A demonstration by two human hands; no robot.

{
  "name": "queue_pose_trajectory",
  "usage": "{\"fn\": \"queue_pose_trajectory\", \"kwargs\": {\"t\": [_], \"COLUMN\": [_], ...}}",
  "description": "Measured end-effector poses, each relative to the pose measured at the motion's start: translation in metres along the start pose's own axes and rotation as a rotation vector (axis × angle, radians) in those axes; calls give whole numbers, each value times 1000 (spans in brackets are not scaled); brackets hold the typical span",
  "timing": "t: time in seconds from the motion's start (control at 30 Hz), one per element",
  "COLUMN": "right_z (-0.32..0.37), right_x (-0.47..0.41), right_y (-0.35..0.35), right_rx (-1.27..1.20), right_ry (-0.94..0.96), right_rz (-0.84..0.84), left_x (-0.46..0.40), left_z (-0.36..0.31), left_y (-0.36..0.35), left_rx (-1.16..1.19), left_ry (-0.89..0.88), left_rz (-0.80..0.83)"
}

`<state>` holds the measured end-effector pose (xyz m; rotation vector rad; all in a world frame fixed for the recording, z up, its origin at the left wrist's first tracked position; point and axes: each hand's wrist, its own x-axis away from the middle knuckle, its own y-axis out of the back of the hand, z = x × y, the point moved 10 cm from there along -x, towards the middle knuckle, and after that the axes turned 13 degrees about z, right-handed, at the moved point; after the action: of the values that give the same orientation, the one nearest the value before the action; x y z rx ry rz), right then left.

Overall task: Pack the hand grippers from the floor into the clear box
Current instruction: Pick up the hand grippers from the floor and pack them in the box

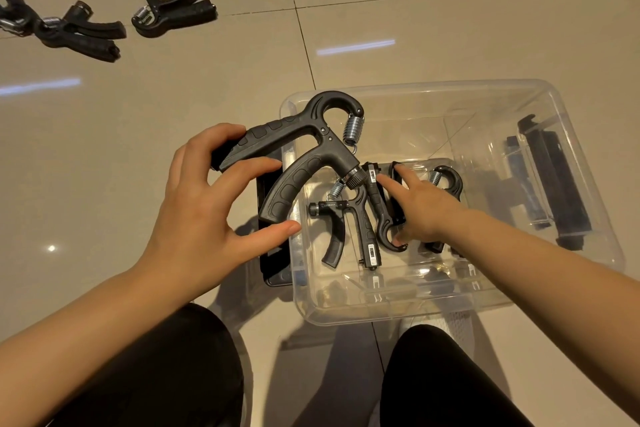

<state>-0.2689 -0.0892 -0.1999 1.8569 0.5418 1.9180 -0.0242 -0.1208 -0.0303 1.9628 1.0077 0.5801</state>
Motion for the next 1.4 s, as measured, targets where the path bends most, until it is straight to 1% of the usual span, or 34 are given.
{"fn": "queue_pose_trajectory", "kwargs": {"t": [0.2,0.33,0.4,0.47,0.53,0.57,0.6,0.63,0.7,0.73,0.83,0.9,0.97,1.07,1.13,1.2,1.3,1.4], "right_z": [-2,-7,-7,-1,14,23,34,44,63,68,65,54,40,9,-9,-19,-21,-8], "right_x": [1,0,7,25,53,68,81,92,105,108,119,133,151,168,168,163,153,139], "right_y": [4,1,9,34,61,69,74,76,78,79,91,105,123,141,141,135,121,108], "right_rx": [178,151,12,-274,-627,-834,-1011,-1122,-1172,-1179,-1207,-1220,-1199,-1097,-1000,-878,-524,-6], "right_ry": [-86,-78,-62,18,201,306,390,440,487,495,472,501,559,585,547,495,359,238], "right_rz": [-54,-3,-37,-203,-378,-419,-425,-422,-439,-481,-673,-784,-880,-975,-980,-915,-797,-741], "left_x": [-1,-1,0,0,-1,-1,-1,0,0,0,1,0,-1,-6,-8,-8,-9,-9], "left_z": [0,1,2,2,3,4,4,4,2,1,-2,-11,-27,-46,-49,-46,-45,-46], "left_y": [-1,-1,-1,-1,-1,-1,-1,-1,-1,-2,-3,-4,-9,-30,-49,-60,-64,-63], "left_rx": [1,37,63,80,86,85,86,91,106,114,170,187,134,35,-41,-63,-75,-68], "left_ry": [-5,2,0,2,6,7,8,12,23,30,52,19,-55,-152,-190,-201,-203,-197], "left_rz": [1,0,-7,-11,-13,-16,-21,-26,-36,-40,-44,-37,-8,106,180,211,212,205]}}
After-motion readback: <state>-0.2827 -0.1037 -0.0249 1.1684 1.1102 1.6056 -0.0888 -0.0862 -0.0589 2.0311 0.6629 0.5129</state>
